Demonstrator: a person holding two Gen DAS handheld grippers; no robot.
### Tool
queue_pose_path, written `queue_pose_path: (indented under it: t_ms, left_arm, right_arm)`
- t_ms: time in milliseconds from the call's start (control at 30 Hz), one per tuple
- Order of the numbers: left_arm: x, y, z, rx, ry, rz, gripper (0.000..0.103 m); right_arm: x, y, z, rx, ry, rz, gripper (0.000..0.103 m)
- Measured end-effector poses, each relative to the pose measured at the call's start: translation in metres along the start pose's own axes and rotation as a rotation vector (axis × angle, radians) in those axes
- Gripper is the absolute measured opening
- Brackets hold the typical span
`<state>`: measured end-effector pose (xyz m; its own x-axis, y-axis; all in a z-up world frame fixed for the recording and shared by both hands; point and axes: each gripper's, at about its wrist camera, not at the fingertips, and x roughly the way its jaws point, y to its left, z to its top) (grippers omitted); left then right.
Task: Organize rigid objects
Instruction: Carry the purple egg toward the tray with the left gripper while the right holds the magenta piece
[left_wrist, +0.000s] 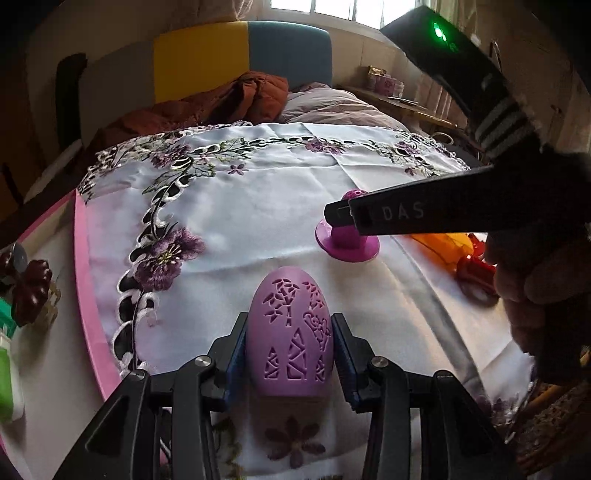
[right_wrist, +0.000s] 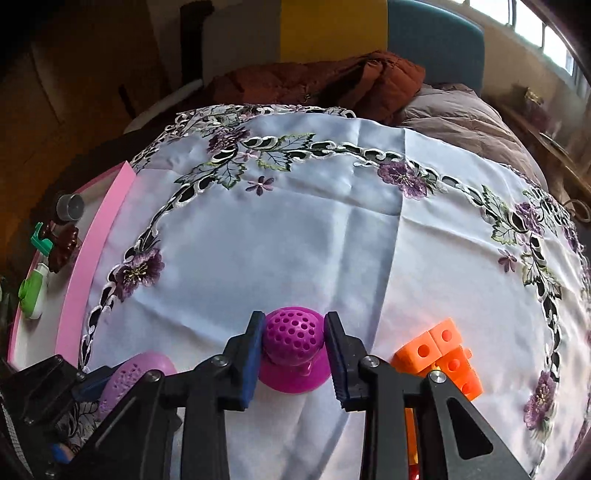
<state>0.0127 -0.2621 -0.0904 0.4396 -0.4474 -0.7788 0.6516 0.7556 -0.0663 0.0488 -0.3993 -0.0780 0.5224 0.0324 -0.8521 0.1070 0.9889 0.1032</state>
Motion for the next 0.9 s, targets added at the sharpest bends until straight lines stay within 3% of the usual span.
queue_pose_path:
  t_ms: [467,900]
  left_arm:
    - [-0.067,0.015,0.016,-0.029,-0.089,0.069,0.043]
    - [-0.102,0.062,0.006,-0.155,-0.082,0.116,0.043]
  right_arm:
    - [0.0,0.001,-0.001,-0.012,0.006,-0.011,0.033]
    - [0.001,0.006,-0.002,-0.054,0.002,-0.038,0.033]
